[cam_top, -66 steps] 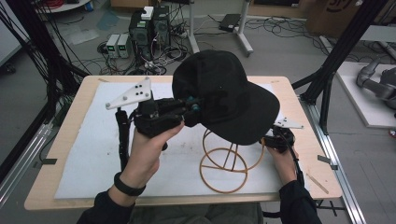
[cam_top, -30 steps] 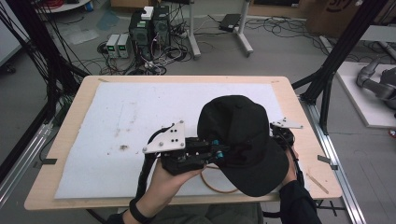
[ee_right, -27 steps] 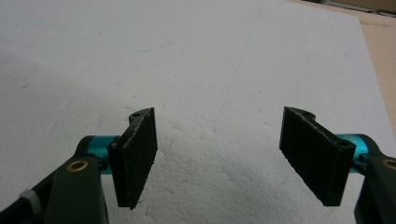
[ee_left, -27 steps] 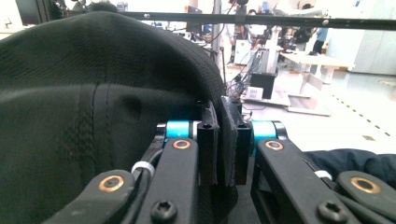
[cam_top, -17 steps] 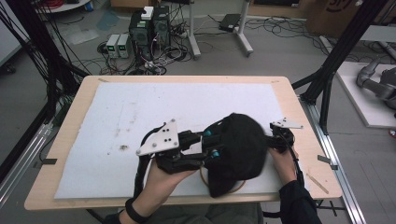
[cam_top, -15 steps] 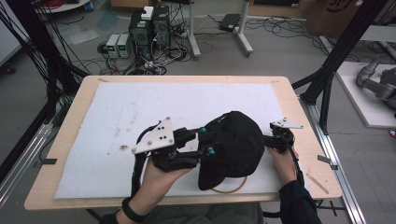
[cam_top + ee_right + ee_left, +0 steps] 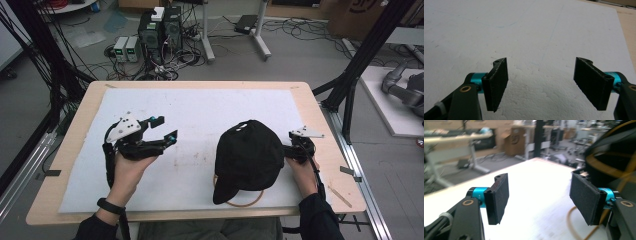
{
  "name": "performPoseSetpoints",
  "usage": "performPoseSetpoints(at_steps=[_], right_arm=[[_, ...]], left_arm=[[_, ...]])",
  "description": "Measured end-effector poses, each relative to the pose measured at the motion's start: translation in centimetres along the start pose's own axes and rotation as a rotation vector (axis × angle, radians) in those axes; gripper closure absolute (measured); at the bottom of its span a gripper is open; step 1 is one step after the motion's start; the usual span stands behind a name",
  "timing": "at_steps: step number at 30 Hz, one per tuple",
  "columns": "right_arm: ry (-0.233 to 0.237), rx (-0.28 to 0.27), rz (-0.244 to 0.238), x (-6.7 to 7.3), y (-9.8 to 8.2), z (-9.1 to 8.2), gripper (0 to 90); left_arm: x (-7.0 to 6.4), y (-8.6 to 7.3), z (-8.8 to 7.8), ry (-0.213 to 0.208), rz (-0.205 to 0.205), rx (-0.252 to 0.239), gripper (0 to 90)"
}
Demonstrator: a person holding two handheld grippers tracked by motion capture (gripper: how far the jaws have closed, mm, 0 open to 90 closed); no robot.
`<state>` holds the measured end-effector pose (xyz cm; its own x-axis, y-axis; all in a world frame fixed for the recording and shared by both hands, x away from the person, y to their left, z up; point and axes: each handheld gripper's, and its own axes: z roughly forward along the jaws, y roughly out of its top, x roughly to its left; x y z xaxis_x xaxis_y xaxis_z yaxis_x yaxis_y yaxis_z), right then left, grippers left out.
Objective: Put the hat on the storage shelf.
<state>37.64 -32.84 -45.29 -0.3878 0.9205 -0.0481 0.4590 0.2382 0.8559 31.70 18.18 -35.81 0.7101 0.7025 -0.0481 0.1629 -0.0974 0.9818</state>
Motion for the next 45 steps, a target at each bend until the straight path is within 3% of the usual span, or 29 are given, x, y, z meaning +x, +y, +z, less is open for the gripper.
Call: performPoseSetpoints(at_steps=[3,7,11,15,17,21,30,34,37,45], right_arm=[[0.0,-0.002,-0.003,0.0,0.0,0.0,27.4],[-0.003,0.001,-0.017,0.1,0.0,0.0,27.4],[-0.006,0.003,-0.025,0.2,0.0,0.0,27.4],[-0.007,0.002,-0.029,0.2,0.0,0.0,27.4],[-0.006,0.003,-0.032,0.3,0.0,0.0,27.3],[-0.004,0.006,-0.029,0.3,0.0,0.0,27.4],[0.003,0.004,-0.032,0.2,0.0,0.0,27.4],[0.006,0.005,-0.025,0.2,0.0,0.0,27.4],[0.007,0.005,-0.032,0.2,0.0,0.0,27.4],[0.01,0.007,-0.032,0.2,0.0,0.1,27.4]], left_arm=[[1.6,-1.8,-0.2,0.072,0.033,0.046,31.1],[2.9,-4.0,-0.2,0.118,0.036,0.091,31.0],[3.5,-6.0,-0.1,0.123,-0.016,0.125,30.8],[3.8,-7.4,0.4,0.137,-0.031,0.173,30.7],[3.9,-7.7,0.7,0.147,-0.037,0.202,30.3],[3.8,-7.9,0.8,0.151,-0.058,0.177,30.3],[4.1,-8.5,0.8,0.159,-0.075,0.183,30.3],[4.2,-8.9,1.1,0.157,-0.068,0.218,29.7],[3.9,-8.8,1.1,0.153,-0.073,0.191,29.7],[3.9,-8.9,1.1,0.151,-0.088,0.187,29.7]])
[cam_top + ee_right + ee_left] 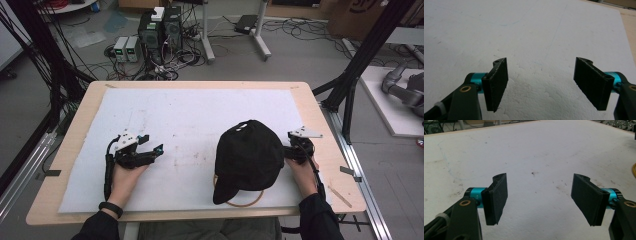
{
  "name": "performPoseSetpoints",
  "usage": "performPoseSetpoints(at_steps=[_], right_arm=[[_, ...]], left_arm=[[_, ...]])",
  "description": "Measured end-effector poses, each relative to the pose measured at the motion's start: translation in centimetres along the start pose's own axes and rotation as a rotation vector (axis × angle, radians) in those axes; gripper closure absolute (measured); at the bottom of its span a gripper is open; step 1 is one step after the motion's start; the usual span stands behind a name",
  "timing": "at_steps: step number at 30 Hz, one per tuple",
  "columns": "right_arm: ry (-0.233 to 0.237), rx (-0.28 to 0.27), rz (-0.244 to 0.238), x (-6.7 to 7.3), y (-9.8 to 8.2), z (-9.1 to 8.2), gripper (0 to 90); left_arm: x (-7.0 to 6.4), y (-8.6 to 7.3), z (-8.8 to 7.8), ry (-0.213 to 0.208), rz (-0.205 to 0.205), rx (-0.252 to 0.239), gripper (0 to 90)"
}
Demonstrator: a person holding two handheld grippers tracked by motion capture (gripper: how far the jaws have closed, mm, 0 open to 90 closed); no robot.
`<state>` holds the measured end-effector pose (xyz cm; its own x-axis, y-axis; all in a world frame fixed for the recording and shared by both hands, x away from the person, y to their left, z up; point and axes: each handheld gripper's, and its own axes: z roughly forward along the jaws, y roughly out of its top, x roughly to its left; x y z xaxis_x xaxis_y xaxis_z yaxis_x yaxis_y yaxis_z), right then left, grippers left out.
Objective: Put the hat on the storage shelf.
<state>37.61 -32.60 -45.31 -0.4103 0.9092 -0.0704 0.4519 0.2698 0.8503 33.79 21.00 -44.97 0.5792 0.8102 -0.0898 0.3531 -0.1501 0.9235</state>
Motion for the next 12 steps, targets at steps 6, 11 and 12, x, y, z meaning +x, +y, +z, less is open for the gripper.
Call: performPoseSetpoints(at_steps=[6,11,12], right_arm=[[0.0,0.0,-0.001,0.0,0.0,0.01,27.4],[-0.001,0.001,-0.001,0.01,0.01,0.03,27.4],[0.0,0.002,0.0,0.0,0.01,0.03,27.4]], left_arm=[[0.04,-0.01,0.0,0.0,-0.001,-0.002,29.6],[-0.04,-0.02,0.02,0.001,0.009,0.003,29.6],[-0.1,-0.03,0.04,0.001,0.008,0.004,29.6]])
